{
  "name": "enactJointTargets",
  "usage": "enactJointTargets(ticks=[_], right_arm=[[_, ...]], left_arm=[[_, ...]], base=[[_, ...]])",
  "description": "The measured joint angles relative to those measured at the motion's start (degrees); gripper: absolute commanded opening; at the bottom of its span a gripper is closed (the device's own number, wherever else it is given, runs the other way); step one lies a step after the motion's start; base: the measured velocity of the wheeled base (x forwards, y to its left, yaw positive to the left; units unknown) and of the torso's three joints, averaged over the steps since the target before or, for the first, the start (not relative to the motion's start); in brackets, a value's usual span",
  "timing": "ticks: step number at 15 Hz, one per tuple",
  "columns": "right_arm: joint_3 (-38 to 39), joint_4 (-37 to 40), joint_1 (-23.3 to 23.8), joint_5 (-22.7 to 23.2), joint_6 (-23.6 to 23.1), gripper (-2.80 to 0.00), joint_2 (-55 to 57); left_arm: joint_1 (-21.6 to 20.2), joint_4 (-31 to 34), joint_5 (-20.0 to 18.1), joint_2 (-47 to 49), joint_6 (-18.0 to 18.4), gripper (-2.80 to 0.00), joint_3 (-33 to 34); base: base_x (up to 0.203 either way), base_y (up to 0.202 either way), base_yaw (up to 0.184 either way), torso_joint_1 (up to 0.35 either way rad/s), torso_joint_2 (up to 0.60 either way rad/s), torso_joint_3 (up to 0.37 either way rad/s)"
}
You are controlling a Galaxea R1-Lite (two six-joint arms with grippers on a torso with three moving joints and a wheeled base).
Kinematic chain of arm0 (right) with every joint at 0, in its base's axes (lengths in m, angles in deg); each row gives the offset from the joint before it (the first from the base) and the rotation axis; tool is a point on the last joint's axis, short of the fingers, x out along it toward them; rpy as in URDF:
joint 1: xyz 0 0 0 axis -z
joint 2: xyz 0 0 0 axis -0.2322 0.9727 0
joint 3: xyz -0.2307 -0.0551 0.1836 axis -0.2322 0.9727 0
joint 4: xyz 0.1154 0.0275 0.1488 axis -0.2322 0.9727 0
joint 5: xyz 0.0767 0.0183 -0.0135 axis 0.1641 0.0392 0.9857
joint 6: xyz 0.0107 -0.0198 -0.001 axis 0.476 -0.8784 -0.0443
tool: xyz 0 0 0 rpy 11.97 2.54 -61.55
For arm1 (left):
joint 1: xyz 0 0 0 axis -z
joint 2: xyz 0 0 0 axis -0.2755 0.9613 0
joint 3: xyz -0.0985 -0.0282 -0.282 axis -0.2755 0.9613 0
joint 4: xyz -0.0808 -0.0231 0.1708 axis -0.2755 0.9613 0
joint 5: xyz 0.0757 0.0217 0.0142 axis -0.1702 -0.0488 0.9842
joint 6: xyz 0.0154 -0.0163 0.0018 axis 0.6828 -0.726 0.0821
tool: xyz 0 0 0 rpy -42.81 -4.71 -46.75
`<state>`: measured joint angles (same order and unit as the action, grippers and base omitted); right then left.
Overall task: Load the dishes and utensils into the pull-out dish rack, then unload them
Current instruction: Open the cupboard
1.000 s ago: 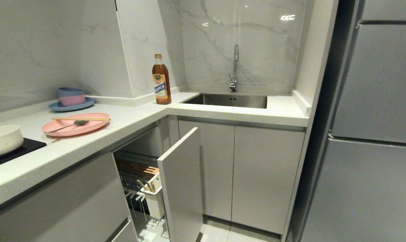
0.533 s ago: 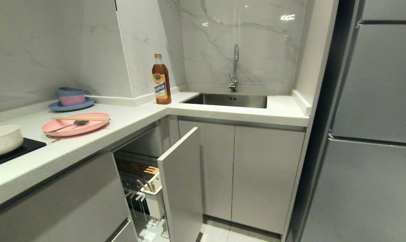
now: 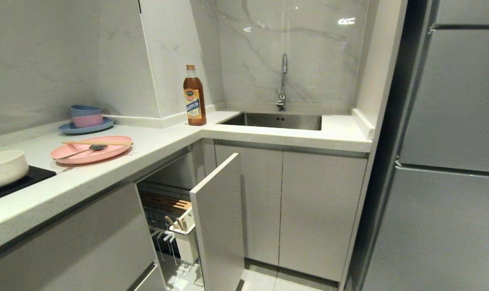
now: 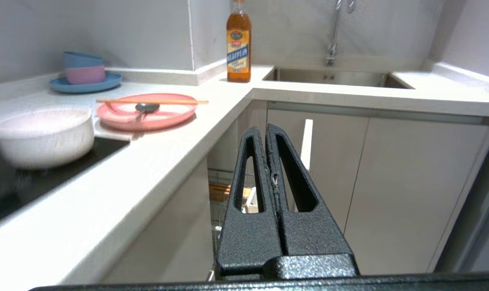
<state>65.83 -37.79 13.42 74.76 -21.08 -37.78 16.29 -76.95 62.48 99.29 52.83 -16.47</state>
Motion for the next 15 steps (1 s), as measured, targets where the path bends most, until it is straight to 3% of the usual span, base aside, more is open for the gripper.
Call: enactJointTargets(ticks=[7, 9, 12, 15], right_arm=[[0.0, 0.0, 0.0, 0.0, 0.0, -2.8, 0.0], [0.0, 0.0, 0.0, 0.0, 0.0, -2.8, 0.0], [0.0, 0.0, 0.0, 0.0, 0.0, -2.8, 0.0], [0.0, 0.0, 0.0, 0.0, 0.0, -2.8, 0.0]], left_arm=[[3.0, -0.1, -0.6, 35.6, -0.5, -2.8, -17.9], [4.5, 0.5, -1.1, 45.6, -2.4, -2.8, -24.2], [6.5, 5.0, -4.2, 59.7, -6.4, -2.8, -36.2], [7.4, 11.3, -6.8, 71.8, -7.8, -2.8, -46.2]], base=[[0.0, 0.0, 0.0, 0.0, 0.0, 0.0], [0.0, 0.0, 0.0, 0.0, 0.0, 0.0], [0.0, 0.0, 0.0, 0.0, 0.0, 0.0], [0.0, 0.0, 0.0, 0.0, 0.0, 0.0]])
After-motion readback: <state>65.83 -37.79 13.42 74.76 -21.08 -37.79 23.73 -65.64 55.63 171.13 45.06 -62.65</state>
